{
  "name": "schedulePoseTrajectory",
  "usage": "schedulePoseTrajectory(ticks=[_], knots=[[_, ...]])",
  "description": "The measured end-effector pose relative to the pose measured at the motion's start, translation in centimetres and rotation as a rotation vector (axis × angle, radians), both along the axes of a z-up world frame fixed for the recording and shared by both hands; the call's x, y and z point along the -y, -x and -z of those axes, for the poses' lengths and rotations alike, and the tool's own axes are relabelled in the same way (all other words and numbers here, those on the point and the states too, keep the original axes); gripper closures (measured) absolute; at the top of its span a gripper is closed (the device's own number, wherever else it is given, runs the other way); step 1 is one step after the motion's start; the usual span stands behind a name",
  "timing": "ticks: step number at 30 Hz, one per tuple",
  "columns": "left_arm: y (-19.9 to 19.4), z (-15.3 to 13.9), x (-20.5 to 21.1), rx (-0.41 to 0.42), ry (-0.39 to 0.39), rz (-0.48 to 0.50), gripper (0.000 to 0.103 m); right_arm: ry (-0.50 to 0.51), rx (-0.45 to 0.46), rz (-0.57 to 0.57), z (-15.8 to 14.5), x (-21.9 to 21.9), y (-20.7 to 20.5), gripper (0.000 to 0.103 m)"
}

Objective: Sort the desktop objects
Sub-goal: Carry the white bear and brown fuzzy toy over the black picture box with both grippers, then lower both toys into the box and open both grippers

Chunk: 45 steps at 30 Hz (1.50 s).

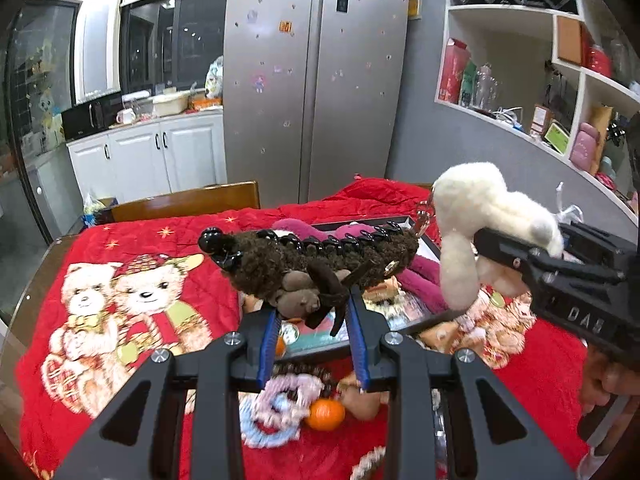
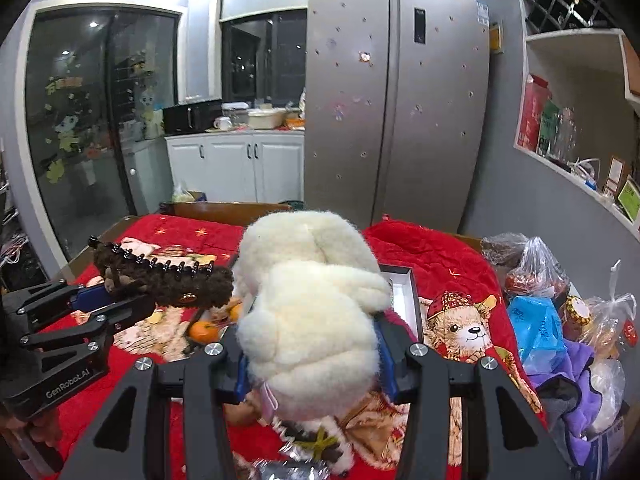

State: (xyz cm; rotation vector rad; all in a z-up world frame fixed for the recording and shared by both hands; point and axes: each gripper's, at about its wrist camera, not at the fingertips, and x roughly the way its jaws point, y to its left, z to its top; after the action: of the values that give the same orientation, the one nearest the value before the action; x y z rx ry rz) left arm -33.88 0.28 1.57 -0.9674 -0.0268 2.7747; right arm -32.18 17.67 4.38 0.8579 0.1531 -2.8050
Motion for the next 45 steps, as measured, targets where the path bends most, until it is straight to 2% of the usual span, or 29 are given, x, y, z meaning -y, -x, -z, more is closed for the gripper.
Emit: schedulePoseTrajectory(ticks=[8, 12, 16, 23, 30, 35, 36, 38, 39, 40, 45], knots=[[6.2, 5.5, -1.8, 0.094, 0.021, -0.009, 0.071, -0.028, 0.084, 0.023, 4.0, -0.6, 6.2, 0.055], [7.3, 8.1, -1.4, 0.129, -0.003, -0.016, 0.071, -0.026, 0.126, 0.027, 6.3, -1.0, 8.1, 0.055], [8.3, 9.9, -0.9, 0.16, 0.018, -0.024, 0.071, -0.011, 0.157, 0.035, 8.1, -1.2, 9.3, 0.055], [8.8, 11.1, -0.9, 0.182, 0.034, -0.014, 0.071, -0.037, 0.201, 0.022, 10.2, 0.4, 10.0, 0.055], [8.6, 11.2, -1.5, 0.194, 0.039, 0.001, 0.071, -0.038, 0.212, 0.015, 10.7, 0.7, 9.9, 0.055], [8.4, 10.8, -1.9, 0.175, 0.096, -0.008, 0.071, -0.052, 0.213, 0.029, 10.8, 1.0, 9.7, 0.049], [8.3, 10.7, -1.8, 0.165, 0.094, -0.007, 0.07, -0.046, 0.211, 0.029, 10.7, 1.0, 9.7, 0.049], [8.2, 10.3, -1.7, 0.153, 0.086, -0.005, 0.056, -0.036, 0.194, 0.036, 10.3, 0.9, 9.6, 0.04], [8.2, 10.2, -1.7, 0.151, 0.086, -0.01, 0.037, -0.039, 0.184, 0.035, 10.1, 0.9, 9.5, 0.037], [8.1, 9.9, -1.6, 0.14, 0.086, -0.019, 0.031, -0.046, 0.173, 0.035, 9.8, 1.0, 9.4, 0.031], [7.5, 8.9, -1.8, 0.113, 0.1, -0.006, 0.029, -0.057, 0.12, 0.038, 8.5, 1.2, 8.6, 0.029]])
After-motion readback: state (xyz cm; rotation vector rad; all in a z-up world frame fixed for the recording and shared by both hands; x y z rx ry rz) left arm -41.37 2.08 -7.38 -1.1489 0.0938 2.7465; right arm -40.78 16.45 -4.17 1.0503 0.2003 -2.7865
